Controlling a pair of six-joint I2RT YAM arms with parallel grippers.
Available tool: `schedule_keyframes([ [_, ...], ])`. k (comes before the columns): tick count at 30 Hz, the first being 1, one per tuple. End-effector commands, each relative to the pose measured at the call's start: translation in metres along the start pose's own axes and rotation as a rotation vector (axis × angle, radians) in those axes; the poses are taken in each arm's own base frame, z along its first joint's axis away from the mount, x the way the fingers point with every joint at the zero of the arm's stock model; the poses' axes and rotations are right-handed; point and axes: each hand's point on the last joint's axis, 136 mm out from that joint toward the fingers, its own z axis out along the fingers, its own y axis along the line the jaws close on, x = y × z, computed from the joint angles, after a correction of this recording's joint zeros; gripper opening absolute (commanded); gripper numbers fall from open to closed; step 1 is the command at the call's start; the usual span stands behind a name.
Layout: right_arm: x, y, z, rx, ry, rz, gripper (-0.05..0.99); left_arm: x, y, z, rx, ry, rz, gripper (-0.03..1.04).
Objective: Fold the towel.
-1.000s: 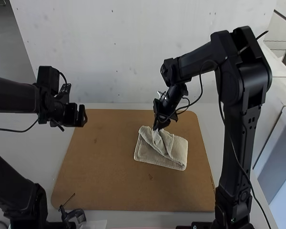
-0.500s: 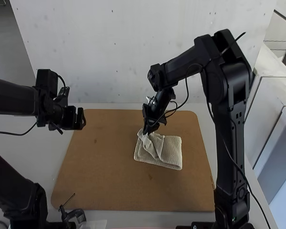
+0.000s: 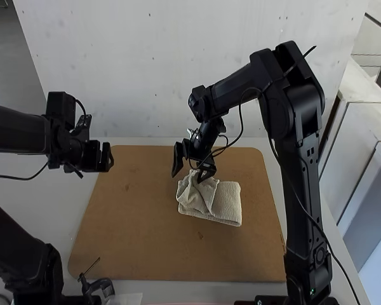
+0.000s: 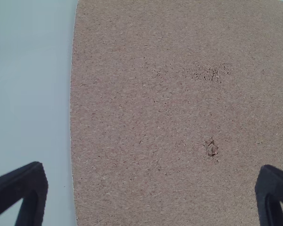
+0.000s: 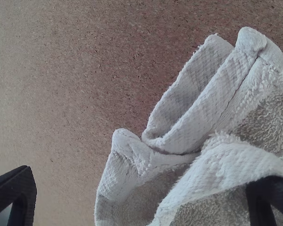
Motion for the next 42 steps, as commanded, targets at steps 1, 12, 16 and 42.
schedule_keyframes([
  [1,-0.023,0.007,-0.023,-0.017,-0.074,0.012,0.96,0.003,0.001,0.0,0.009,-0.001,0.006,0.99],
  [12,-0.035,0.008,-0.1,-0.031,-0.182,0.074,0.96,0.003,0.0,0.0,0.014,-0.001,0.006,0.99],
  [16,-0.014,-0.02,-0.096,0.062,-0.134,0.106,0.88,0.003,0.0,0.0,0.015,-0.003,0.006,0.99],
  [42,0.061,-0.121,-0.062,0.437,0.023,0.095,0.02,0.005,0.002,-0.003,0.008,-0.01,0.007,0.99],
])
